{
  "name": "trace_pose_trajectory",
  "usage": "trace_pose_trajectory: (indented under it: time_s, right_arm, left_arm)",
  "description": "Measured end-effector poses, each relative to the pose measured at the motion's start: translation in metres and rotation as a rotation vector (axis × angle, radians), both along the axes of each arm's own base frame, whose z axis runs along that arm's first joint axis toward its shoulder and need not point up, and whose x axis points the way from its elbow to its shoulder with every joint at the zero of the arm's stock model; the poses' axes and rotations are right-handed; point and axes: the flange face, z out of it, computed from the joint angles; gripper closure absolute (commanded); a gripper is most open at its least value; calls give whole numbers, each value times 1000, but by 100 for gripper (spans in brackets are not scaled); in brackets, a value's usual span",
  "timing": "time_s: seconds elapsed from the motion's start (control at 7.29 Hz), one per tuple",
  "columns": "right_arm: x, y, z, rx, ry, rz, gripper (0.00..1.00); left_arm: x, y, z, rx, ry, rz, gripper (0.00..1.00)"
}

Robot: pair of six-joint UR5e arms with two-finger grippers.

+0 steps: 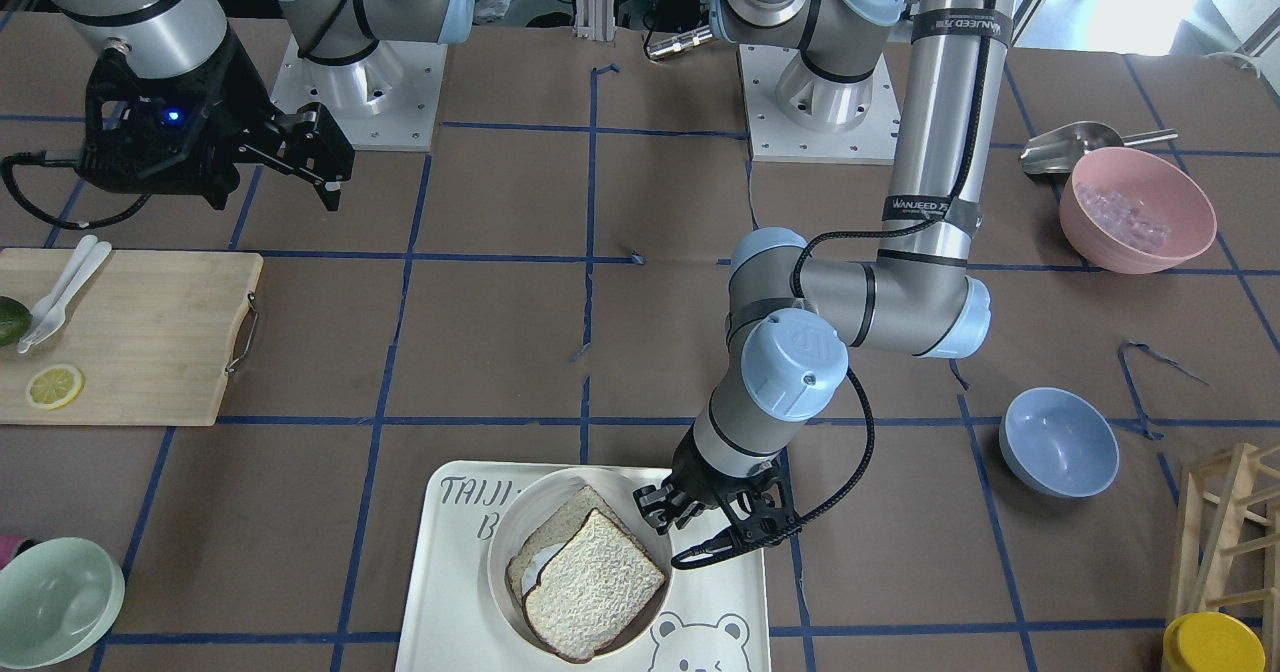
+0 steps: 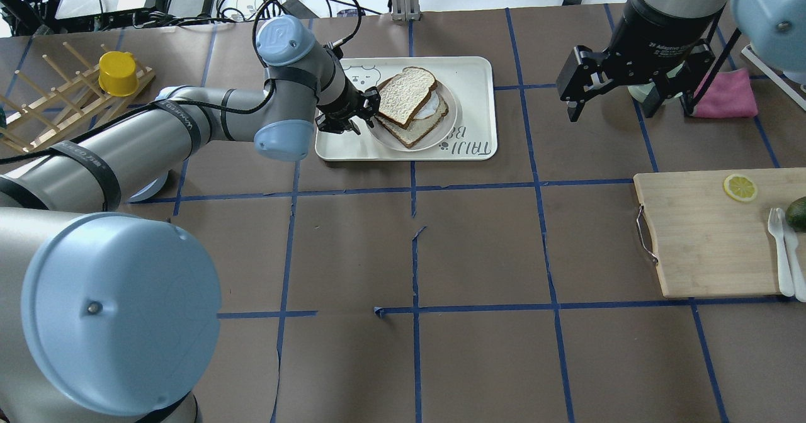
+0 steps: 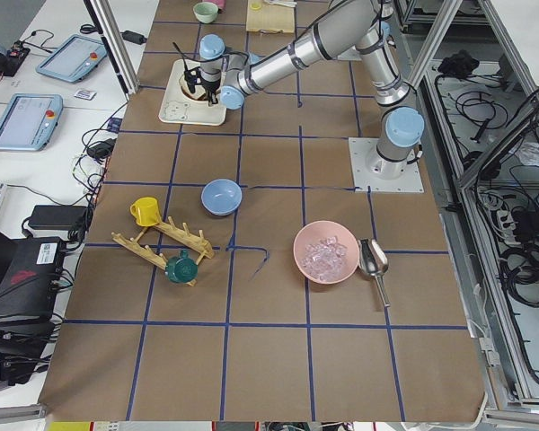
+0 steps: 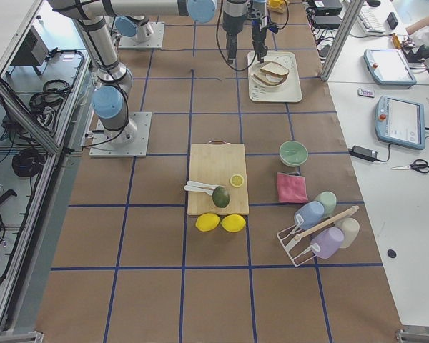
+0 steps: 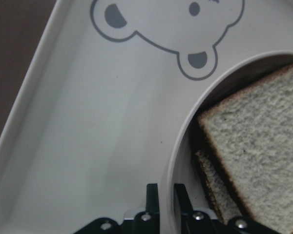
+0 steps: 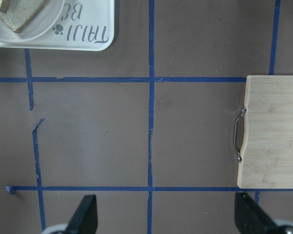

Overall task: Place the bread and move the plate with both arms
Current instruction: 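Release the plate and lift the left gripper away from the tray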

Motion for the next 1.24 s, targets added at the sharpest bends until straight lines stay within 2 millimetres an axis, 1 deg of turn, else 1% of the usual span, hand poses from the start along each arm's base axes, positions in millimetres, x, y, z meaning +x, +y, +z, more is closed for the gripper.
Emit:
trace_pose_trajectory:
  time_s: [0.14, 0.27, 0.41, 0.69, 0.82, 0.96, 1.1, 1.24]
  right_arm:
    - [1, 1, 2, -6, -8, -1, 0]
    - [2, 1, 3, -9, -19, -6, 0]
    - [3, 1, 5, -13, -27, -10, 0]
    - [3, 1, 6, -17, -29, -8, 0]
    - [3, 3, 8, -22, -27, -4, 0]
    - [3, 5, 10, -27, -26, -2, 0]
    - [3, 6, 11, -31, -25, 1, 0]
    - [3, 6, 12, -33, -25, 4, 0]
  left_arm:
    - [11, -2, 12, -14, -2, 4, 0]
    - [16, 0, 30, -24, -2, 7, 0]
    - [19, 5, 53, -19, -3, 9, 0]
    - [22, 21, 108, 34, -21, 10, 0]
    - [22, 32, 137, 76, -43, 8, 0]
    - [19, 48, 164, 116, -57, -1, 0]
    - [18, 68, 191, 144, -68, -29, 0]
    - [19, 93, 219, 162, -81, -95, 0]
